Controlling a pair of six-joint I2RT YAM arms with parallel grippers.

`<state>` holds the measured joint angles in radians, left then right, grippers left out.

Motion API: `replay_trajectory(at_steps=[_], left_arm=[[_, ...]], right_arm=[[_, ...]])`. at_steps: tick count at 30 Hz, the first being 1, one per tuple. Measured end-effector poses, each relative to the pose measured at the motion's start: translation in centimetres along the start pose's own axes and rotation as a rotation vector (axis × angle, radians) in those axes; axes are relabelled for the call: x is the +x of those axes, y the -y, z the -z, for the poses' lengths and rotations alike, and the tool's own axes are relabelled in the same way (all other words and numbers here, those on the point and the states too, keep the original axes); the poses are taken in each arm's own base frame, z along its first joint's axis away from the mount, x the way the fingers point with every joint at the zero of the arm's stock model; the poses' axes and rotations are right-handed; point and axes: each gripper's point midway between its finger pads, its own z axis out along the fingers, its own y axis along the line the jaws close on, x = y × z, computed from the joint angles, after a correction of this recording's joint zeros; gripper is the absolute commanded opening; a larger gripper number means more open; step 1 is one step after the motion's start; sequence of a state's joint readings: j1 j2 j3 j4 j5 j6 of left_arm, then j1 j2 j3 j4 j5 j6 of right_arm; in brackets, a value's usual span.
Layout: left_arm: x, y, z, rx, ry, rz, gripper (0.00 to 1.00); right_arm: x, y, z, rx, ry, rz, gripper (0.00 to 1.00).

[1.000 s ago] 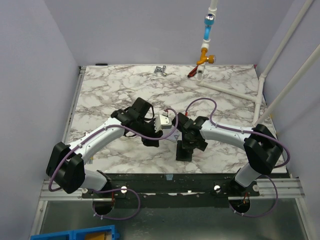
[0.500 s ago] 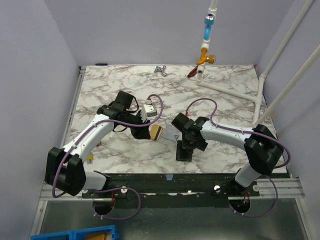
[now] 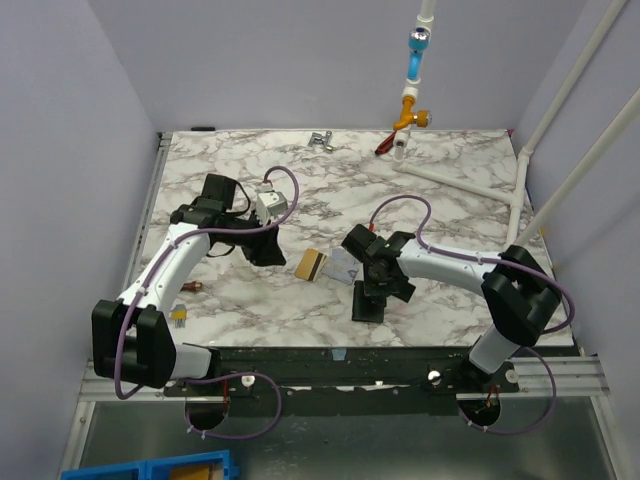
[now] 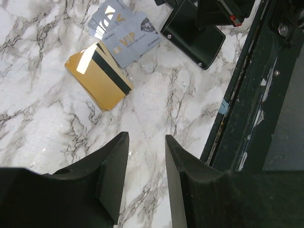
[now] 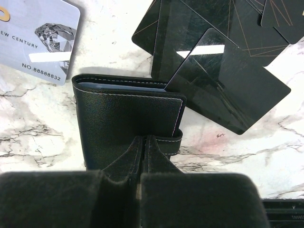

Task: Put the credit cards into the card holder
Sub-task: Close the card holder at the center of the board.

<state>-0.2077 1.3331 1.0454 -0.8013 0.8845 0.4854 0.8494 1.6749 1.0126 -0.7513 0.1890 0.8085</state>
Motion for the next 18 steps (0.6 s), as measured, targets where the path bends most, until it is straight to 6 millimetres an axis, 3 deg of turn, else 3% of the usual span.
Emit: replay_trajectory(at_steps=[18], left_arm=[[-0.3,-1.7,1.4,-0.057,0.045,0.056,0.38]], right_arm=[[0.0,-0.2,0.1,0.068,0.089,0.027,0.01]])
